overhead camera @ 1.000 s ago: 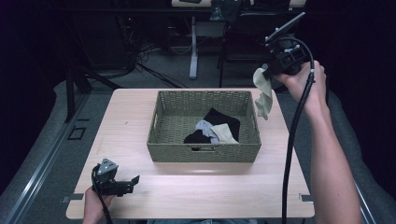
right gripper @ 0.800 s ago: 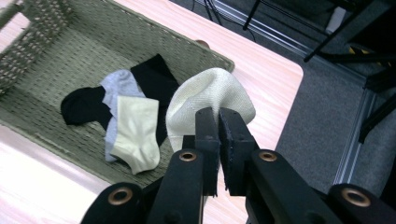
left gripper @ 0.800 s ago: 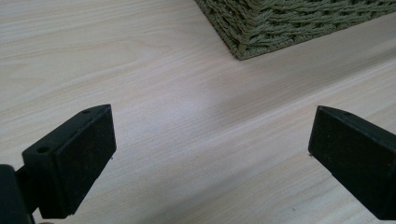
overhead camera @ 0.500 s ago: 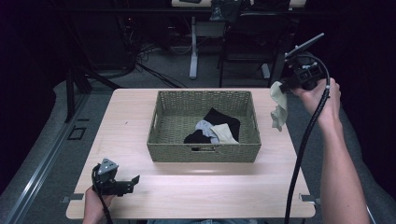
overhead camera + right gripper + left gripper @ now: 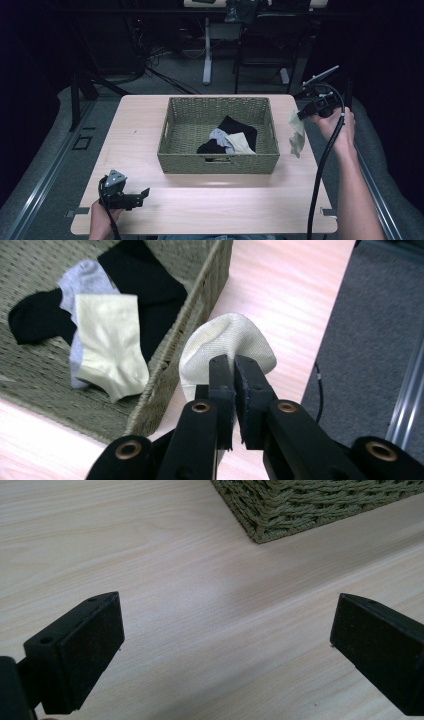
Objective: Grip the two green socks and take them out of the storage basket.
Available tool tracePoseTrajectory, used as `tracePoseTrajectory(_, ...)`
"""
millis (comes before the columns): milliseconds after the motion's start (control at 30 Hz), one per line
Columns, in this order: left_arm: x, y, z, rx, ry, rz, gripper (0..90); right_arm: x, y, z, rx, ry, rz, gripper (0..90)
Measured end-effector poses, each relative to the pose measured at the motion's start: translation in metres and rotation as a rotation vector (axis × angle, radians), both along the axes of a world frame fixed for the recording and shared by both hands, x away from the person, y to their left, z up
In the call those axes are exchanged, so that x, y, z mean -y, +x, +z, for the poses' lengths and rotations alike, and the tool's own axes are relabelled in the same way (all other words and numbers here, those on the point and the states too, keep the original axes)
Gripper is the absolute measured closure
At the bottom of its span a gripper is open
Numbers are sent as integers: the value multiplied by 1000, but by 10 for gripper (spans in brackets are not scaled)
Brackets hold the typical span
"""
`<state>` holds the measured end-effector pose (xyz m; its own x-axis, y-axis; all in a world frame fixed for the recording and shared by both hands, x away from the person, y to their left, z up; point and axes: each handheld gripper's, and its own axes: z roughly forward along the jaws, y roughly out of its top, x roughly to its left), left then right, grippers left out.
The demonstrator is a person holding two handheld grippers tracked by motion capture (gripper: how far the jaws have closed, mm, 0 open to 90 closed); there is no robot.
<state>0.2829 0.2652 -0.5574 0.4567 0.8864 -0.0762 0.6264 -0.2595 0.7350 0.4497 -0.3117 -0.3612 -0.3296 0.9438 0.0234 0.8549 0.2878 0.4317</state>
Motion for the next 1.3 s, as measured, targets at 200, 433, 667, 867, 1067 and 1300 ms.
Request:
tracePoseTrajectory(200, 0, 0, 0, 3, -6, -5, 8, 4, 6, -32, -36, 12, -8, 868)
tracePoseTrajectory(433, 0, 0, 0, 2, -5, -1, 8, 6, 11, -71, -87, -9, -23, 867)
tracePoseTrajectory(667, 0, 0, 0, 1, -7, -2, 8, 7, 15, -112, -135, -11, -45, 864)
tracePoseTrajectory(867, 0, 0, 0, 1, -7, -3, 7, 11, 18, -138, -181, 12, -68, 720)
tracePoseTrajectory(1067, 0, 0, 0, 1, -9, -3, 8, 14, 14, -117, -133, 23, -64, 511)
tracePoseTrajectory(1300, 1, 1, 0, 3, -7, -7, 7, 6, 4, -65, -30, 50, -19, 325)
